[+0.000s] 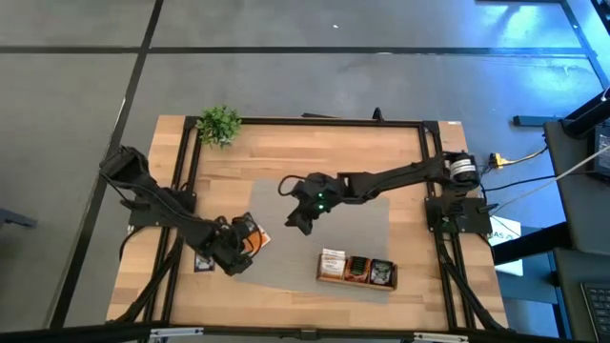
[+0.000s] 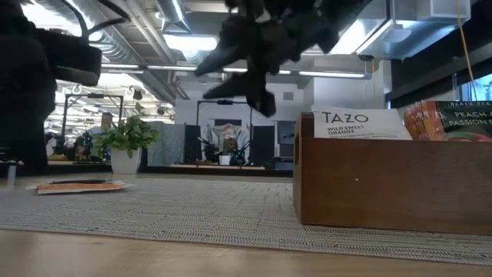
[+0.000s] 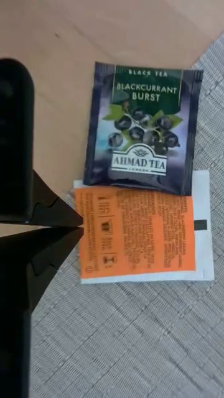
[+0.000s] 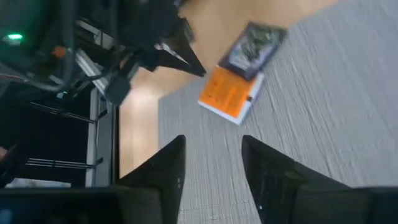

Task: Pick & Place Tea
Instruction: Put the orange tea bag into the left compartment of the wooden organizer

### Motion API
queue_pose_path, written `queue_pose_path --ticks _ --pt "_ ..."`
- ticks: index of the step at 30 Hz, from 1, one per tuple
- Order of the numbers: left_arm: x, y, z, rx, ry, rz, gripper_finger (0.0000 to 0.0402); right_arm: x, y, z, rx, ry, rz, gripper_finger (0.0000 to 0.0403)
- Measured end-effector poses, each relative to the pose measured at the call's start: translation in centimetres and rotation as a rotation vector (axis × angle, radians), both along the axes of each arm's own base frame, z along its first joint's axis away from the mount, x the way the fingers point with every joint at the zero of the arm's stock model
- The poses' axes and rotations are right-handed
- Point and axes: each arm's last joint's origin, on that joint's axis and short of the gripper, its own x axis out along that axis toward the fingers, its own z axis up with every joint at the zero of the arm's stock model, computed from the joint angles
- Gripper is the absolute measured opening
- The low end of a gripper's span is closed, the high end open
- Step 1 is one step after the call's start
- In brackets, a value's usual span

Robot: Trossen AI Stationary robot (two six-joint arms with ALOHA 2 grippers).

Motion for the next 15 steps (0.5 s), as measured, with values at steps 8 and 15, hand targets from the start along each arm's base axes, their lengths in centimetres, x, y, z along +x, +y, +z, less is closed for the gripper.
queue_pose_path --ticks 8,15 --pt "0.7 0.0 -1.3 0.008 0.037 0.002 0.0011 1.3 -0.3 -3.7 0.113 0.078 -0.042 0.0214" --pt "0.9 0.0 -1.6 0.015 0.037 0.018 0.0010 1.8 -0.2 -4.2 0.122 0.039 -0.021 0.0231"
